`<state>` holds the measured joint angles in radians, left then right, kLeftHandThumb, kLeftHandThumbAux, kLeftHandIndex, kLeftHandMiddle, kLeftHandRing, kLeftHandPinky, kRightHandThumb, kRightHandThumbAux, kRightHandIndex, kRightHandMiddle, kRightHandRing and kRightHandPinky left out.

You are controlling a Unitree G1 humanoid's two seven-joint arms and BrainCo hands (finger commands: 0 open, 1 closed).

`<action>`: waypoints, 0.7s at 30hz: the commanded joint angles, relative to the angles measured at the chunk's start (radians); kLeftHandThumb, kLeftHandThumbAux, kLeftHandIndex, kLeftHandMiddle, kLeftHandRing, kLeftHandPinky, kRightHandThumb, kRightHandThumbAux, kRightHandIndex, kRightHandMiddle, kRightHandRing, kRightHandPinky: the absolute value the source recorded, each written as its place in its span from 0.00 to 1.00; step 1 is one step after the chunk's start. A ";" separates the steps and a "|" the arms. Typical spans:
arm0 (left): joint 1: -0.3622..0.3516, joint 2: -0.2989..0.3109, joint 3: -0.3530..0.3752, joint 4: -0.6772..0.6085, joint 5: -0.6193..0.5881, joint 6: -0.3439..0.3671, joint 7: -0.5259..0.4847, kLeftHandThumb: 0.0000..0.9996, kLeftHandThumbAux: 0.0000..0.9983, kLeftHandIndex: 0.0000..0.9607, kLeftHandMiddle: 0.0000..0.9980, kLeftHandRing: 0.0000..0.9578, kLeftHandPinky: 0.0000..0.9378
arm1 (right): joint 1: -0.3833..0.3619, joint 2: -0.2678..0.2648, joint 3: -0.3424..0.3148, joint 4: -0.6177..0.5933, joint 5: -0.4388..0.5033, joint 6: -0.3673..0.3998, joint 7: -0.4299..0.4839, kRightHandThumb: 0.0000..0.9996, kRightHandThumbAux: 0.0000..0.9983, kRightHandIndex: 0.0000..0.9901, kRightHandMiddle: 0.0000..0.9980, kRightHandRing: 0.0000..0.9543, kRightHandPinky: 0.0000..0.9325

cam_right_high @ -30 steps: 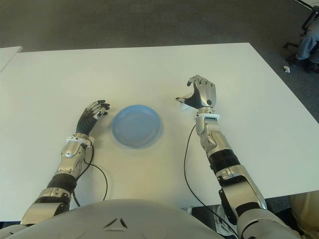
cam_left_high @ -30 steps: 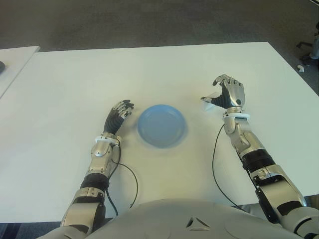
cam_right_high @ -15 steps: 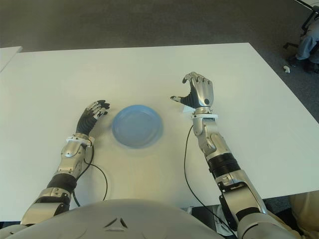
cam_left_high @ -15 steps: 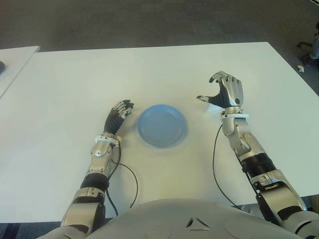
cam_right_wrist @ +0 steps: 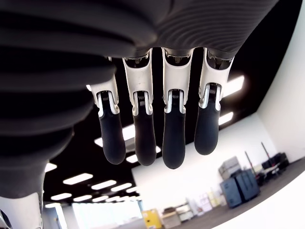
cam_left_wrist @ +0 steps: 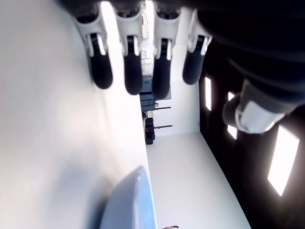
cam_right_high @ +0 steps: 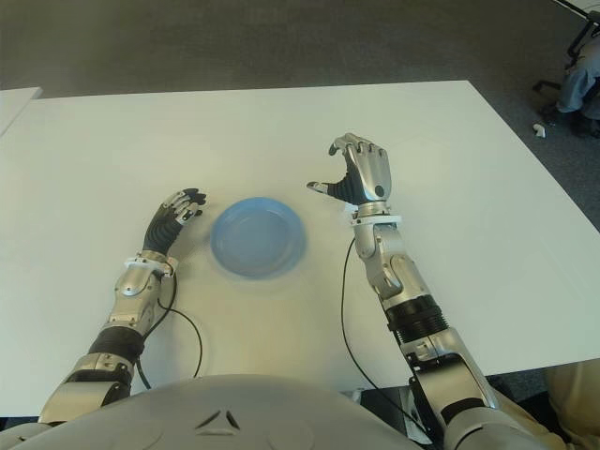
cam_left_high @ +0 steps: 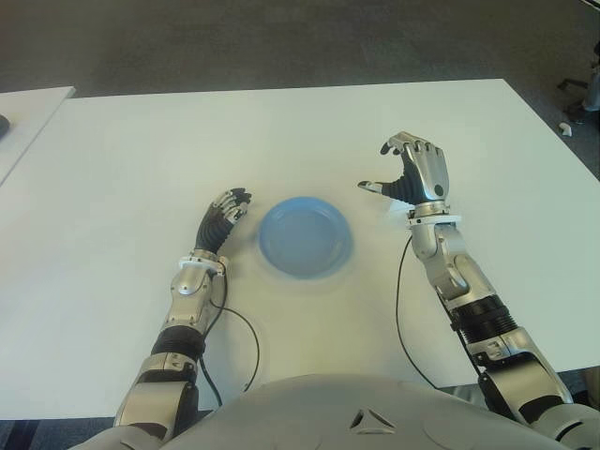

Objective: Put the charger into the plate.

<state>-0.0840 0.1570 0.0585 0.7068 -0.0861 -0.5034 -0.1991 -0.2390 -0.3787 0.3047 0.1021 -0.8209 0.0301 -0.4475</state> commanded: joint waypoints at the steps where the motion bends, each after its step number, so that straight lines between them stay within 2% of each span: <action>1: 0.192 -0.057 -0.041 0.160 0.027 0.156 -0.020 0.02 0.50 0.25 0.28 0.29 0.29 | 0.019 0.012 0.012 -0.007 -0.021 0.020 0.036 0.74 0.71 0.44 0.88 0.92 0.95; 10: 0.193 -0.060 -0.039 0.158 0.026 0.160 -0.012 0.02 0.50 0.25 0.29 0.30 0.32 | 0.013 0.008 0.012 0.008 -0.033 0.013 0.055 0.74 0.71 0.44 0.87 0.92 0.94; 14: 0.192 -0.060 -0.039 0.157 0.024 0.162 -0.017 0.02 0.50 0.25 0.30 0.31 0.33 | 0.008 -0.002 0.006 0.024 -0.022 -0.013 0.050 0.74 0.71 0.44 0.86 0.90 0.92; 17: 0.194 -0.057 -0.042 0.157 0.027 0.157 -0.021 0.02 0.50 0.25 0.29 0.31 0.31 | -0.007 -0.031 -0.002 0.076 0.004 -0.082 0.034 0.74 0.71 0.44 0.79 0.82 0.80; 18: 0.195 -0.056 -0.043 0.157 0.028 0.156 -0.021 0.02 0.50 0.25 0.29 0.30 0.31 | -0.012 -0.041 -0.004 0.094 0.010 -0.103 0.029 0.73 0.70 0.44 0.70 0.72 0.70; 21: 0.194 -0.054 -0.045 0.161 0.032 0.152 -0.022 0.02 0.50 0.25 0.30 0.30 0.31 | -0.036 -0.083 0.005 0.158 0.001 -0.160 0.031 0.72 0.70 0.43 0.52 0.52 0.50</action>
<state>-0.0840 0.1569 0.0585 0.7068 -0.0865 -0.5034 -0.1991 -0.2475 -0.4043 0.3037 0.1681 -0.8257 -0.0523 -0.4184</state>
